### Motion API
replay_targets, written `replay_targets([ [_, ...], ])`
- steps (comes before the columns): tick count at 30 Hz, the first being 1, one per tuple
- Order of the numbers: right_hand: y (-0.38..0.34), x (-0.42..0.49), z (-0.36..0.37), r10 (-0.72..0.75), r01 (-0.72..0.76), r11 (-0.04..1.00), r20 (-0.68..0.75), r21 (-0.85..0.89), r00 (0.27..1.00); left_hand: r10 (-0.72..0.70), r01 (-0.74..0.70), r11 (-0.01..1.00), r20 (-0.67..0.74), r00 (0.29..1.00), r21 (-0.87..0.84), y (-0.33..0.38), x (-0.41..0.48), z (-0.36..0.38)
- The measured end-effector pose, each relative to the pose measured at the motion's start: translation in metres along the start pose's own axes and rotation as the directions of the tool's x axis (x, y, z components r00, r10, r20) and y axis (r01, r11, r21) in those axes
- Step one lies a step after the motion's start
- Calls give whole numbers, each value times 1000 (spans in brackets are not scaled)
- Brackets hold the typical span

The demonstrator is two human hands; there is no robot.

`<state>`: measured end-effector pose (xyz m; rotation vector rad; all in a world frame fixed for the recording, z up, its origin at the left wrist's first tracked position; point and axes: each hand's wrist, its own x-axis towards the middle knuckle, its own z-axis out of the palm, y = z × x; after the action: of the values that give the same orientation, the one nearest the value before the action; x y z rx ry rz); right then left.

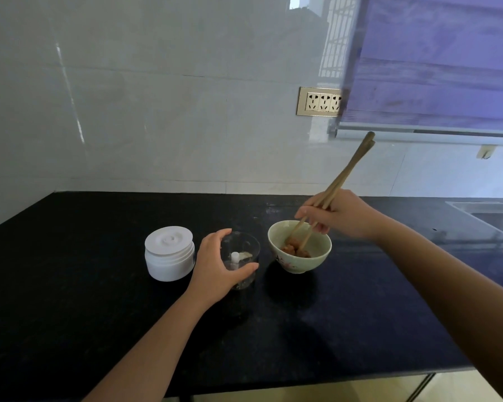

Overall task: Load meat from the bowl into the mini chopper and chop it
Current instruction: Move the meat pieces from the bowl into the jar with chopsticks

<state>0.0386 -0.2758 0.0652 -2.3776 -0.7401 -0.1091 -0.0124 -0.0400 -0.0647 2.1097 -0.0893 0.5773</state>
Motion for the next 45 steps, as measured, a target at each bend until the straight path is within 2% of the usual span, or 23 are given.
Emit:
replay_targets([
  [16, 6, 5, 28, 39, -26, 989, 82, -147, 996, -52, 55, 994, 42, 998, -95, -3, -1, -1],
  [21, 10, 11, 28, 132, -132, 991, -52, 16, 990, -61, 72, 988, 83, 995, -137, -1, -2, -4],
  [26, 23, 17, 27, 295, -251, 938, -172, 239, 940, -55, 68, 988, 94, 994, -140, 0, -4, -6],
  [30, 37, 21, 25, 458, -311, 817, -218, 485, 862, -60, 73, 987, 95, 994, -140, 0, -4, -7],
  [34, 47, 20, 22, 588, -347, 667, -179, 660, 789, -59, 73, 988, 98, 993, -138, 0, -5, -8],
  [38, 39, 17, 16, 611, -264, 514, -132, 816, 781, -77, 89, 986, 92, 993, -143, -1, -4, -9],
  [41, 27, 17, 13, 587, -220, 414, -74, 883, 806, -93, 108, 984, 109, 990, -139, -1, -4, -9],
  [43, 17, 19, 14, 543, -216, 424, -57, 880, 838, -103, 120, 984, 124, 987, -134, -1, -4, -9],
  [45, 4, 22, 19, 494, -218, 478, -56, 851, 868, -112, 132, 981, 144, 983, -140, -2, -4, -10],
])
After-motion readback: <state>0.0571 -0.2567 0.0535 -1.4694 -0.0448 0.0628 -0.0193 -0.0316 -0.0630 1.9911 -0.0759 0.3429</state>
